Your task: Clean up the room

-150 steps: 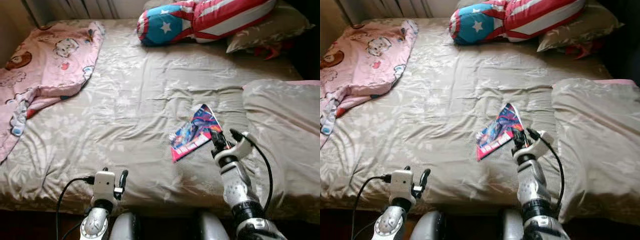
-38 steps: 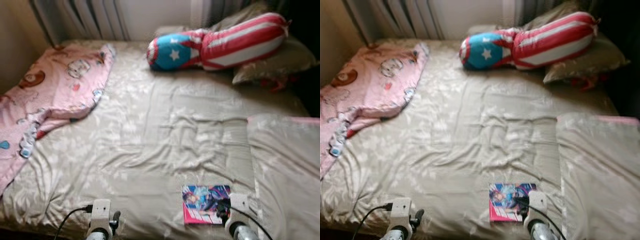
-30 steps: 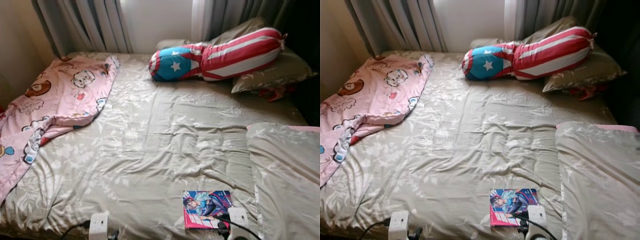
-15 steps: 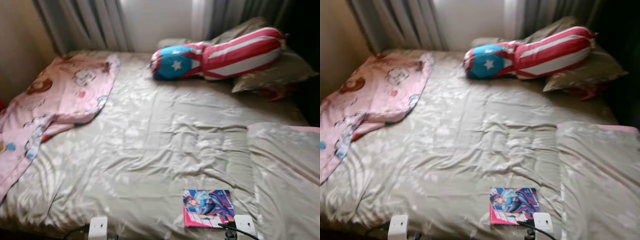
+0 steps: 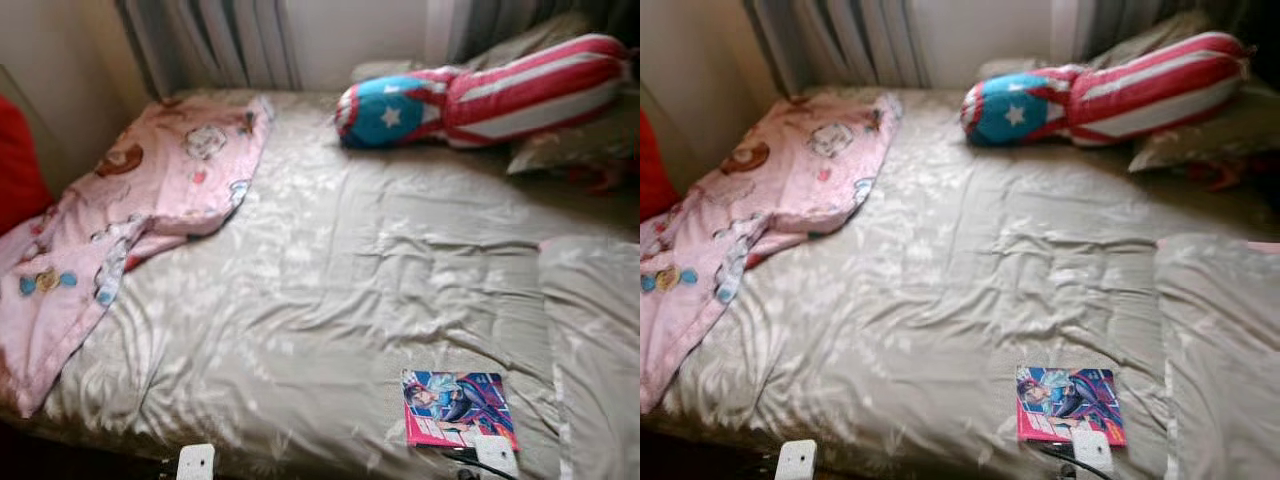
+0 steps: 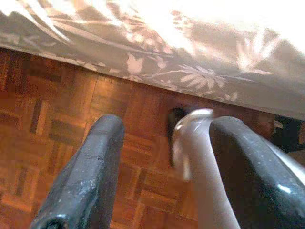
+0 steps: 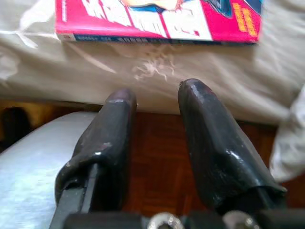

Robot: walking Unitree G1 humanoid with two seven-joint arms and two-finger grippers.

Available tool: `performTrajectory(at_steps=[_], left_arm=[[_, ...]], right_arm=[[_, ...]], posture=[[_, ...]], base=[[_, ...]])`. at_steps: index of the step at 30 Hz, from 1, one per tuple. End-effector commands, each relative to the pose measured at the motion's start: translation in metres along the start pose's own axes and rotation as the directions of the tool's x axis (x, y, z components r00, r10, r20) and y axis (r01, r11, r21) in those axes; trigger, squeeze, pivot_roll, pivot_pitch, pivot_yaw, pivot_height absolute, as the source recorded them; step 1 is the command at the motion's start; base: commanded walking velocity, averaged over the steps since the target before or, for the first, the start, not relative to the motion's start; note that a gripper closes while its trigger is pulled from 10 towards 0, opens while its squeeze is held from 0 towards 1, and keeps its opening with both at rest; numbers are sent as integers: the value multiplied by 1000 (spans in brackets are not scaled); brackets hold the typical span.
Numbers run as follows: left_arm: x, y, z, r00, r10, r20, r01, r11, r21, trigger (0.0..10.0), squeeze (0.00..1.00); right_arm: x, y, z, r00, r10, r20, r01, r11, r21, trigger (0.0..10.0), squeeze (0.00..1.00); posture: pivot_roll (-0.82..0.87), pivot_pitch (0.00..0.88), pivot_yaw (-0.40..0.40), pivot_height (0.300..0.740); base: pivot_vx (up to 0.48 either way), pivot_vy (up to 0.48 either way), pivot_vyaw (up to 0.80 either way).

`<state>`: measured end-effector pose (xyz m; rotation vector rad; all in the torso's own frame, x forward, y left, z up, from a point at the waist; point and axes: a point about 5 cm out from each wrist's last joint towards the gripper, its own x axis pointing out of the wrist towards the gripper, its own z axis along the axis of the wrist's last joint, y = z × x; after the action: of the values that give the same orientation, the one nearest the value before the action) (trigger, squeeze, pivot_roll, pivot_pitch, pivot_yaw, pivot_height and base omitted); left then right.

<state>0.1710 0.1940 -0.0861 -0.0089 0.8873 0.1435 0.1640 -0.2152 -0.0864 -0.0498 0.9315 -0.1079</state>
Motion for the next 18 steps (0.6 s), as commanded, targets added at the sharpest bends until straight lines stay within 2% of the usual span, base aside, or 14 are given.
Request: performTrajectory(at_steps=[1, 18], left_arm=[[-3, 13, -12, 999, 30, -37, -30, 999, 19, 10000, 0], [-4, 14, -13, 999, 32, -42, -31, 999, 22, 10000, 0]], right_arm=[[0, 13, -2, 999, 33, -13, -33, 999, 18, 10000, 0], [1, 20, -1, 999, 42, -24, -41, 999, 15, 10000, 0]], posture=[[-96, 190, 13, 740], [-96, 200, 12, 740]], base=[[0, 469, 0], [0, 467, 0]])
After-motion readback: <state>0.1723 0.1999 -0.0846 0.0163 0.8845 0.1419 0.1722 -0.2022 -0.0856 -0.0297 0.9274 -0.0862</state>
